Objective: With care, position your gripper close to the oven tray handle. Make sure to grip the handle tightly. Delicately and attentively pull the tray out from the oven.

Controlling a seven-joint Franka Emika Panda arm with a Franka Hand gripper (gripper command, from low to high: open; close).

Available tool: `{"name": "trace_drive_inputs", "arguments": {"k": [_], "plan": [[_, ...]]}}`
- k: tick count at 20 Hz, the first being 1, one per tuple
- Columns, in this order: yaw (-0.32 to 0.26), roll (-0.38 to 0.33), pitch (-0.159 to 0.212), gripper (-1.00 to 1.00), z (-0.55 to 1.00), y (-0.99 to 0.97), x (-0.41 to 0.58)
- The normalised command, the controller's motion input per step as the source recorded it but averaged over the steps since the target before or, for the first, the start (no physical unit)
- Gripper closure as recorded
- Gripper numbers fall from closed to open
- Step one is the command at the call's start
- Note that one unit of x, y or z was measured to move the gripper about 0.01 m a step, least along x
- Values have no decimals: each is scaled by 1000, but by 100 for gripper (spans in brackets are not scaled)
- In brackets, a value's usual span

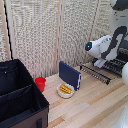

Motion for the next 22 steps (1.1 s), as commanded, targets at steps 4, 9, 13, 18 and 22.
{"name": "trace_drive_inputs", "arguments": {"k": [4, 9, 13, 18, 22], "plan": [[149, 198, 44, 100, 136, 387, 79], [110, 121, 12, 100, 13, 599, 88], [48, 50, 0, 100, -40, 841, 17], [10, 20, -8, 100, -63, 942, 2], [2, -3, -6, 100, -44, 741, 0]]}}
